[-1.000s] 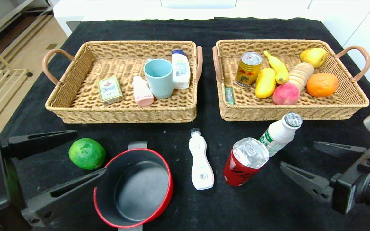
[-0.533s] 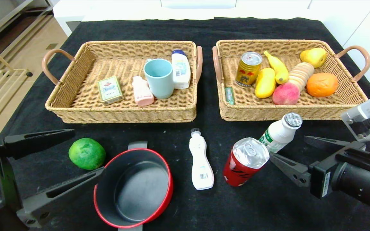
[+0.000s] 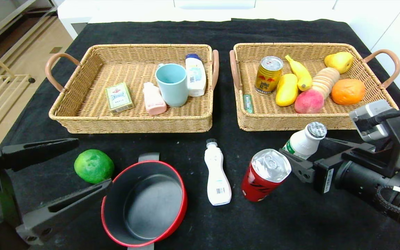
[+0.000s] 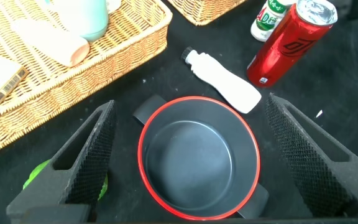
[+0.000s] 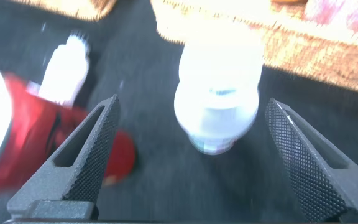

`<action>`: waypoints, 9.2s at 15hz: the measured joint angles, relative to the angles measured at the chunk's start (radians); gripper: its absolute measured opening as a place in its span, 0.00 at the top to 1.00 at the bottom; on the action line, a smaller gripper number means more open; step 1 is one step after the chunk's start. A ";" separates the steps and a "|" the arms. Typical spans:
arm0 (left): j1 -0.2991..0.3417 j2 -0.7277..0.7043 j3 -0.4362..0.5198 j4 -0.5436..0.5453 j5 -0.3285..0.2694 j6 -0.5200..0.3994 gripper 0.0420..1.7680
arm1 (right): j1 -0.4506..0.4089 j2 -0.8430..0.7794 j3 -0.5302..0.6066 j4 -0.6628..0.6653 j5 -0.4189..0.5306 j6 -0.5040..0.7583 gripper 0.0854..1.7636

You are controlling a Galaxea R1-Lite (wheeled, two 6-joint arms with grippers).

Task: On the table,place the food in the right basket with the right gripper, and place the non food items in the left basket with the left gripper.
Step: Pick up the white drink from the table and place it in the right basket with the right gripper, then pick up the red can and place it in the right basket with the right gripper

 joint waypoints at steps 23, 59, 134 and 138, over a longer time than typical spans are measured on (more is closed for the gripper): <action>0.000 -0.009 0.008 0.001 0.000 0.028 0.03 | -0.041 0.085 -0.022 -0.050 -0.011 0.010 0.53; -0.001 0.008 0.016 0.001 0.001 0.036 0.03 | -0.447 0.300 -0.625 -0.129 0.069 0.021 0.53; -0.003 -0.012 0.014 0.000 0.022 0.062 0.03 | 0.198 0.111 0.150 -0.274 0.091 -0.123 0.03; -0.003 -0.012 0.014 0.000 0.022 0.062 0.03 | 0.193 0.155 0.137 -0.324 0.085 -0.123 0.03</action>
